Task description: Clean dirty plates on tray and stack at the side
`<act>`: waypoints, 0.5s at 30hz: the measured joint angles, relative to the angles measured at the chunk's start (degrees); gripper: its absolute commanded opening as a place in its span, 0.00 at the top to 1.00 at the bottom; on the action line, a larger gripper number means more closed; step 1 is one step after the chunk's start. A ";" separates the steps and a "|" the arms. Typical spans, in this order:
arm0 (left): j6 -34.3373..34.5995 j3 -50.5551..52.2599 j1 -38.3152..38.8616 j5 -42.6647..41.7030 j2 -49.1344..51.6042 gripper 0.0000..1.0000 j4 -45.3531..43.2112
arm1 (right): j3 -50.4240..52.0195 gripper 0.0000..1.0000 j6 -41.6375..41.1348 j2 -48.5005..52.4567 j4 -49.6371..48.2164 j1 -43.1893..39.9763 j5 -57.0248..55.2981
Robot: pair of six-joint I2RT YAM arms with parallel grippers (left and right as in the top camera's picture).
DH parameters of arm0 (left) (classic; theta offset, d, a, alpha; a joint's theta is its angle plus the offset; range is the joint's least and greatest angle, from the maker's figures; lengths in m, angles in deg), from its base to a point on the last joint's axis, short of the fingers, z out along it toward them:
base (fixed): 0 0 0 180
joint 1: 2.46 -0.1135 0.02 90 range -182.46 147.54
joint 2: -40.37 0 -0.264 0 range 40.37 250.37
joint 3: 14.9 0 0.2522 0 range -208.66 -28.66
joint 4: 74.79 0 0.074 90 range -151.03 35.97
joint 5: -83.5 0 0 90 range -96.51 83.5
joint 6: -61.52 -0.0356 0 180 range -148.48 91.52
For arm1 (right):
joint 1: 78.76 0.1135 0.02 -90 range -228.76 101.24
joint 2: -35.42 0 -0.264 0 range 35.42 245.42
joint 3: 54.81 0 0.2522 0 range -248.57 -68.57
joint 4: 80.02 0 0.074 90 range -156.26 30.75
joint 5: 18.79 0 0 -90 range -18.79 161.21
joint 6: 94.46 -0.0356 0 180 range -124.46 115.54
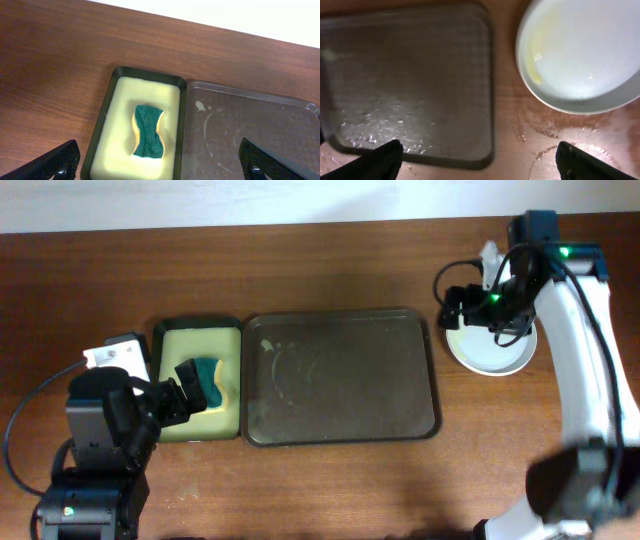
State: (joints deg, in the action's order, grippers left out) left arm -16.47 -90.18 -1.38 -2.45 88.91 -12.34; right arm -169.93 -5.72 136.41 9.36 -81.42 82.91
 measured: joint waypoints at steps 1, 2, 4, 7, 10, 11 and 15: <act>0.00 0.00 0.02 0.00 0.00 0.00 0.09 | 0.00 0.02 0.22 -8.33 -0.15 4.42 -2.80; 0.00 0.02 0.00 0.00 0.00 0.01 0.04 | -0.09 0.02 0.46 -16.90 -0.07 8.48 -4.70; 0.00 0.02 0.02 0.00 -0.11 0.01 0.15 | 0.11 0.02 2.32 -29.79 -2.19 13.22 -8.46; 0.00 0.02 0.02 0.00 -0.11 0.01 0.00 | 6.10 0.02 8.61 -54.29 -20.39 12.70 -10.19; 0.02 0.04 0.02 0.00 0.00 0.01 0.04 | 33.66 0.02 10.23 -76.24 -46.73 4.94 -4.00; 0.02 0.07 0.02 0.00 -0.11 0.01 0.17 | 41.92 0.02 10.49 -80.28 -54.71 3.30 -1.51; 0.02 0.11 0.02 0.00 0.00 0.01 0.13 | 80.63 0.02 9.55 -95.51 -90.88 1.18 4.72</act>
State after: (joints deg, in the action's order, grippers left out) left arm -16.45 -90.07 -1.36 -2.45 88.91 -12.21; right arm -89.30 3.83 40.89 -81.52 -80.23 87.63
